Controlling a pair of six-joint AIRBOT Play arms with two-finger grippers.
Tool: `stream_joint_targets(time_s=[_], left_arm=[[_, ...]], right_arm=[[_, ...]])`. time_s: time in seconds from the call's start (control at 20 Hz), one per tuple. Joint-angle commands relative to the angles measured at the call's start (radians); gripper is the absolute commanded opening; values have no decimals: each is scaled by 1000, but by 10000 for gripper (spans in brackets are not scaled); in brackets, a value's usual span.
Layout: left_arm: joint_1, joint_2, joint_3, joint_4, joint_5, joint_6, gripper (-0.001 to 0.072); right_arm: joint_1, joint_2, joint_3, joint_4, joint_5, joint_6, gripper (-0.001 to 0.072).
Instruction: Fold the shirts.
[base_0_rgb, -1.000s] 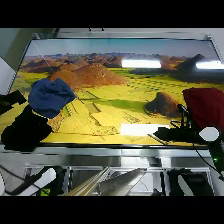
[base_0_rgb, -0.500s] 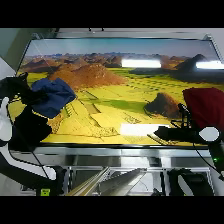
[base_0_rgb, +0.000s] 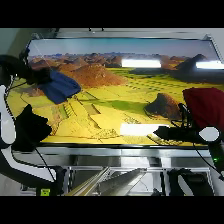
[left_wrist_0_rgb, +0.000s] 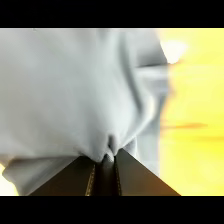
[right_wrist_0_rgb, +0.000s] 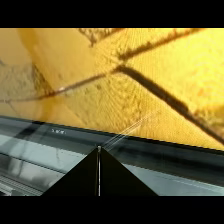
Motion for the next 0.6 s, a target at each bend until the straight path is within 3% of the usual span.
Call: stream_joint_targets(time_s=[0.0, 0.25, 0.55], left_arm=[[-171, 133, 116, -143, 58, 5, 16], [-494, 276, 26, -134, -30, -29, 16], [-694, 280, -265, -135, -158, -43, 16]], right_arm=[[1, -2, 0, 0, 0, 0, 20], [1, -2, 0, -1, 0, 0, 19], [0, -2, 0, -3, -2, -43, 19]])
